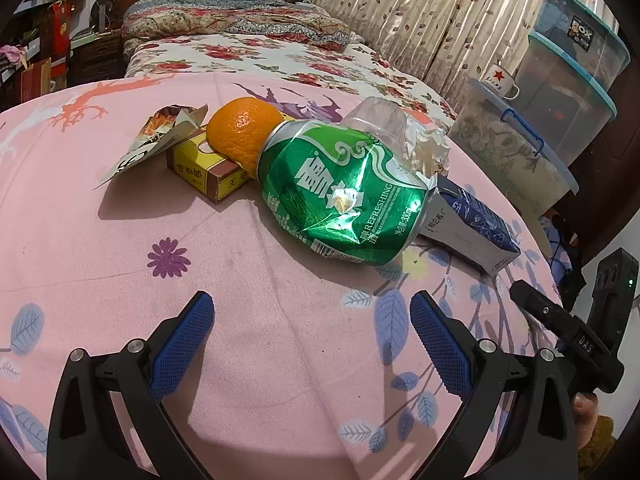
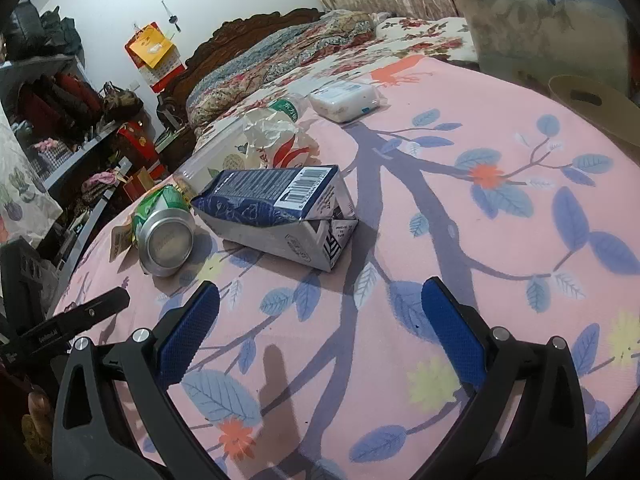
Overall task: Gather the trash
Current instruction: 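Return both tools to the bed toward the green soda can, then grasp the green soda can with the left tool while the right tool also closes on it, then lift the green can with the left tool while the right tool grasps the blue milk carton, then raise the can and the blue carton off the bed with both tools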
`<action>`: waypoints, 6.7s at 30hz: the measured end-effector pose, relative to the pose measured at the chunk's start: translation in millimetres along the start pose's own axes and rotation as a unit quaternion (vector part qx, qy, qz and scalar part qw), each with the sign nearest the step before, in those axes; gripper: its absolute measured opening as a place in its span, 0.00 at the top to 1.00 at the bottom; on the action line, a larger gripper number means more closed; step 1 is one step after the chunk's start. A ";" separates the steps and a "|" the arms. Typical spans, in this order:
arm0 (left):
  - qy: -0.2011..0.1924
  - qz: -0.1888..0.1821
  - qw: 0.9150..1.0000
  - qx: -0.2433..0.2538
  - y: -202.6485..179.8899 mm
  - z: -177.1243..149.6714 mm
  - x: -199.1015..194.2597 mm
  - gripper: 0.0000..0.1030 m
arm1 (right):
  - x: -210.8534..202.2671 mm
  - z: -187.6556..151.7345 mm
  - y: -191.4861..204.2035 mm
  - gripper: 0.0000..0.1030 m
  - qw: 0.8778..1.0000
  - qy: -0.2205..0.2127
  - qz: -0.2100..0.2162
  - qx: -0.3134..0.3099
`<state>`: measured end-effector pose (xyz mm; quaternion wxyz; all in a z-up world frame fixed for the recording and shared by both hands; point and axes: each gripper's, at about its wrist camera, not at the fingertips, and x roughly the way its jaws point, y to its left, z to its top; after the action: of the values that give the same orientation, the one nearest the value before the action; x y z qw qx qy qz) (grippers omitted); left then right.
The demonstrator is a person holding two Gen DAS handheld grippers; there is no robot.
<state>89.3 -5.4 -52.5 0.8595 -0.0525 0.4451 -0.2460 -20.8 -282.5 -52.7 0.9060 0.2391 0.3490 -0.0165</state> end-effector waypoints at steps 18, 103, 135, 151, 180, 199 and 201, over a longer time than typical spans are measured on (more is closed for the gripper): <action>-0.002 -0.056 0.997 -0.048 -3.3 49.1 -6.2 0.08 | -4.0 -2.1 -1.2 0.03 1.000 -0.003 0.007 -0.003; 0.062 -0.232 0.955 -0.175 45.4 12.8 -8.9 0.87 | 23.2 60.0 11.1 0.43 0.987 0.073 0.139 -0.036; 0.056 -0.220 0.957 -0.178 47.0 9.6 -15.0 0.86 | 5.2 -10.9 89.4 0.48 0.971 0.060 0.067 -0.219; 0.055 -0.199 0.961 -0.182 51.9 12.1 -12.0 0.74 | 3.2 -29.5 85.2 0.46 0.973 0.070 0.046 -0.215; 0.050 -0.235 0.938 -0.251 84.9 9.1 -11.6 0.41 | 7.5 -28.4 91.5 0.39 0.972 0.069 0.048 -0.220; 0.033 -0.259 0.945 -0.199 57.5 15.0 -21.5 0.89 | 9.7 -26.6 91.9 0.49 0.971 0.060 0.043 -0.225; 0.027 -0.268 0.945 -0.188 52.6 16.1 -27.6 0.89 | 9.0 -26.2 90.5 0.49 0.973 0.062 0.051 -0.218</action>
<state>108.5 51.4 -38.8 0.7243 -0.3235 0.4756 -0.3801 -12.5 -189.5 -37.1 0.9124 0.0541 0.3873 0.1205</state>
